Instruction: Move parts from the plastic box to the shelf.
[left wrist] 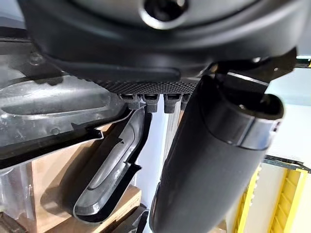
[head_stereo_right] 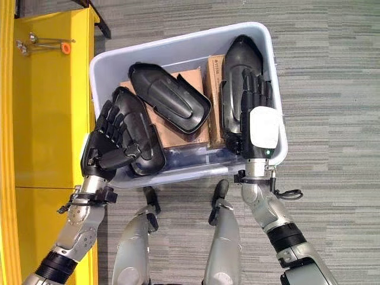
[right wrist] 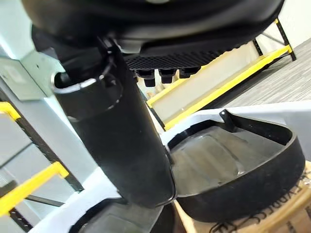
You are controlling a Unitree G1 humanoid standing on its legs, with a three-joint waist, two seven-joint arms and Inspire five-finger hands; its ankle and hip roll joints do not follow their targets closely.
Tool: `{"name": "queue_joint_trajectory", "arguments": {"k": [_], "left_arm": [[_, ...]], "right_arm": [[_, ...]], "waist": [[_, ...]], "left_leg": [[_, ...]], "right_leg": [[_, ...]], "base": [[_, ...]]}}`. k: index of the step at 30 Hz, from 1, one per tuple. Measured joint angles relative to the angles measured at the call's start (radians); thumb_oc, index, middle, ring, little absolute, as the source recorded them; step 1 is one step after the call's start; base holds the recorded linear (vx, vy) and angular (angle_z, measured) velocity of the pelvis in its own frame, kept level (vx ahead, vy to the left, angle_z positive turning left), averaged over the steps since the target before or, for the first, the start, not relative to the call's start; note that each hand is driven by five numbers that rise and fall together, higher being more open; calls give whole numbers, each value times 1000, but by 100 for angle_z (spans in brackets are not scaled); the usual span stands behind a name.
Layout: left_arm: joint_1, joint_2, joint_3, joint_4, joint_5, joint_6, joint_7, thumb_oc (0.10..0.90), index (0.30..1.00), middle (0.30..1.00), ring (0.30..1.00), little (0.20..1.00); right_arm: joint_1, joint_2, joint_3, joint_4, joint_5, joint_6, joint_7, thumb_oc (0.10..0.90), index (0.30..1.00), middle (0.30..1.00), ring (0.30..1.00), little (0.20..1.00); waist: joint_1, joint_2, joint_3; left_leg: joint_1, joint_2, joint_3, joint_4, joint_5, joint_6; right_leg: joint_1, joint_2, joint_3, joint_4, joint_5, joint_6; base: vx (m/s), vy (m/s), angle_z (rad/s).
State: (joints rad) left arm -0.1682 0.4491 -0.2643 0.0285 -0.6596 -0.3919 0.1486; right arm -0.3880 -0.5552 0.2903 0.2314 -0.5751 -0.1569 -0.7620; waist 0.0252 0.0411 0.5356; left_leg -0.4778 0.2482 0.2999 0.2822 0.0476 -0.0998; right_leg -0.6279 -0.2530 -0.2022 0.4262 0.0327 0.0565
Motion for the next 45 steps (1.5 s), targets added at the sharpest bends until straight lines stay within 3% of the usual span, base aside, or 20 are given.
{"name": "queue_joint_trajectory", "arguments": {"k": [8,19,30,33,37,45], "left_arm": [[15,0,3,-12,0,0,1,900,1000,1000,1000,1000],[46,0,40,-41,-1,0,-7,900,1000,1000,1000,1000],[49,6,43,-41,-2,1,-31,900,1000,1000,1000,1000],[50,9,48,-42,-2,1,-31,900,1000,1000,1000,1000],[53,12,64,-43,-2,6,-32,900,1000,1000,1000,1000],[46,20,67,-40,-1,37,-51,900,1000,1000,1000,1000]], "right_arm": [[24,-2,0,-119,12,-20,99,900,1000,1000,1000,1000],[41,-46,0,-120,26,26,214,900,1000,1000,1000,1000],[37,-153,8,-64,-56,198,270,900,1000,1000,1000,1000],[36,-182,8,-57,-72,250,293,900,1000,1000,1000,1000],[7,-196,9,-6,-72,255,336,900,1000,1000,1000,1000],[-88,-220,84,92,-73,224,392,900,1000,1000,1000,1000]], "waist": [[1,0,0],[3,0,0],[4,-5,0],[4,-17,1],[6,-34,1],[9,-35,1]], "left_leg": [[0,12,4,8,-3,-4],[0,12,7,8,-7,-3],[2,15,2,14,-7,-4],[2,20,0,22,-9,-5],[-3,33,-4,34,-13,-7],[-13,35,-8,42,-14,-7]], "right_leg": [[0,11,2,-2,0,-1],[-1,11,2,-3,0,-1],[6,12,-1,1,0,-1],[9,15,-2,1,0,-1],[11,24,-7,1,-6,1],[6,24,-11,1,-6,0]], "base": [[5,7,-3],[3,-10,0],[7,-33,1],[1,-61,-1],[2,-64,-3],[-1,-15,1]]}}
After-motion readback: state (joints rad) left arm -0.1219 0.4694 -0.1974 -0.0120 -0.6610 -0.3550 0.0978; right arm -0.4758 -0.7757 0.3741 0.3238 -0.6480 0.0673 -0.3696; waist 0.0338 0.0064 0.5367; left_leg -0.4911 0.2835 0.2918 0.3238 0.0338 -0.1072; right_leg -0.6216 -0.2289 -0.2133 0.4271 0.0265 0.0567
